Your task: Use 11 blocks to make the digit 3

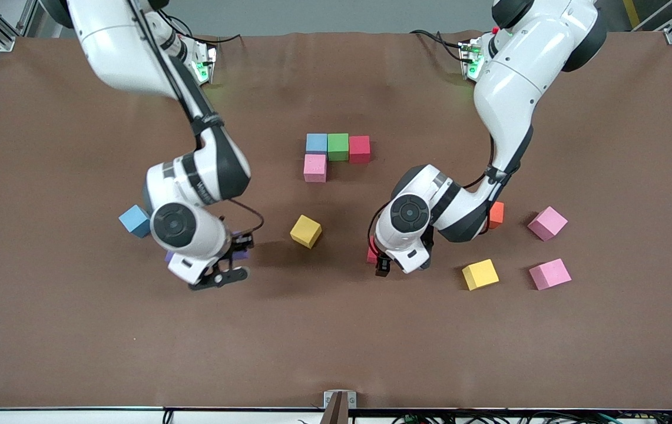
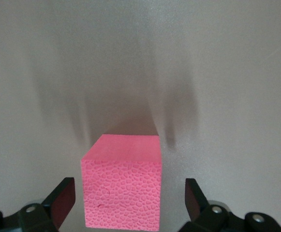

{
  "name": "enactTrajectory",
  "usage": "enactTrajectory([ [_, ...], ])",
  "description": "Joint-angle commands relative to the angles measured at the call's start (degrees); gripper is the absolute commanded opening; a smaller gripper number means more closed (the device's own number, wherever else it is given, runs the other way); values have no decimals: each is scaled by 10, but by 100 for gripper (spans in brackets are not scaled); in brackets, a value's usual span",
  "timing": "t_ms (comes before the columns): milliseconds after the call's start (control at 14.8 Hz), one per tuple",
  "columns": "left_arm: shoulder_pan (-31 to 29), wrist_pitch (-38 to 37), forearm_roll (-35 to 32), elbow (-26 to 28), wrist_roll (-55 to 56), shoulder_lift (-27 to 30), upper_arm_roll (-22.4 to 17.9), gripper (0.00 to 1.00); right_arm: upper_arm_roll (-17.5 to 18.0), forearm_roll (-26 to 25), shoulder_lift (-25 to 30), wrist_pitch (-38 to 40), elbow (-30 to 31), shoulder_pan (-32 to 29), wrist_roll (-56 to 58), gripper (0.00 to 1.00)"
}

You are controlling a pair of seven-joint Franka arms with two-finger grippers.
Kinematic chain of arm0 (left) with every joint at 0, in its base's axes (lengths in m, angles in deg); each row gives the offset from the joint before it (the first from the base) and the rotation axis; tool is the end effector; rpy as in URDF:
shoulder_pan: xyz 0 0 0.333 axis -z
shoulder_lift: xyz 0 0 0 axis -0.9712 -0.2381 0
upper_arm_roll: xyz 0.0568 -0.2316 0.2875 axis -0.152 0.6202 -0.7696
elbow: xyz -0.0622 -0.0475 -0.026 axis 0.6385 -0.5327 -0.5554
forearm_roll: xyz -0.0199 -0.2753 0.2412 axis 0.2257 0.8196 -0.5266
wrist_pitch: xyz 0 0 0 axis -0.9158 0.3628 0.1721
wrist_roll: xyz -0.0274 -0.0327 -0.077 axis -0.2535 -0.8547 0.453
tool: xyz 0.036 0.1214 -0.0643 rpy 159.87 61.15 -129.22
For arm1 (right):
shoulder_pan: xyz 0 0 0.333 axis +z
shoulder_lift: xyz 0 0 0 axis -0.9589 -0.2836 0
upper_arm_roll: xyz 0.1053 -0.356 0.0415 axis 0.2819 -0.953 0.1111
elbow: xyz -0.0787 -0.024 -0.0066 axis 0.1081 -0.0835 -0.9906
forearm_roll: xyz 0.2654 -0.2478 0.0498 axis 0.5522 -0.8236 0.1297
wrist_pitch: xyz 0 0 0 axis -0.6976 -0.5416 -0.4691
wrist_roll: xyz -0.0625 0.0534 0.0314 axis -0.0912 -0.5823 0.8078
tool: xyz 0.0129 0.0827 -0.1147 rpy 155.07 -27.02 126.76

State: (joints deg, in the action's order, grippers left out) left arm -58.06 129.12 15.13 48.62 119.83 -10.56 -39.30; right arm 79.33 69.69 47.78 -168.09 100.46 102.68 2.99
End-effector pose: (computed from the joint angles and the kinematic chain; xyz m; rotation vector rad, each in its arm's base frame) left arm 0.6378 -0.4116 0.2379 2.3882 2.0083 -0.1209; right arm 0.6377 0.2977 0.3343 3.0973 0.3121 -0.2304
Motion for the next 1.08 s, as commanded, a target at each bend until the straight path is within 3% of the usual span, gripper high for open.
enactTrajectory([
  [0,0,4,-8,1,-6,2,-1,100,-2,3,61,-41,119,51,-65,36],
  [203,1,4,-8,1,-6,1,-2,100,-2,18,79,-106,192,95,-88,37],
  [405,1,4,-7,2,-6,1,-1,100,-1,26,75,-164,226,137,-130,37],
  [1014,2,4,-7,11,-5,-1,-2,100,-2,59,42,-237,228,194,-206,36],
])
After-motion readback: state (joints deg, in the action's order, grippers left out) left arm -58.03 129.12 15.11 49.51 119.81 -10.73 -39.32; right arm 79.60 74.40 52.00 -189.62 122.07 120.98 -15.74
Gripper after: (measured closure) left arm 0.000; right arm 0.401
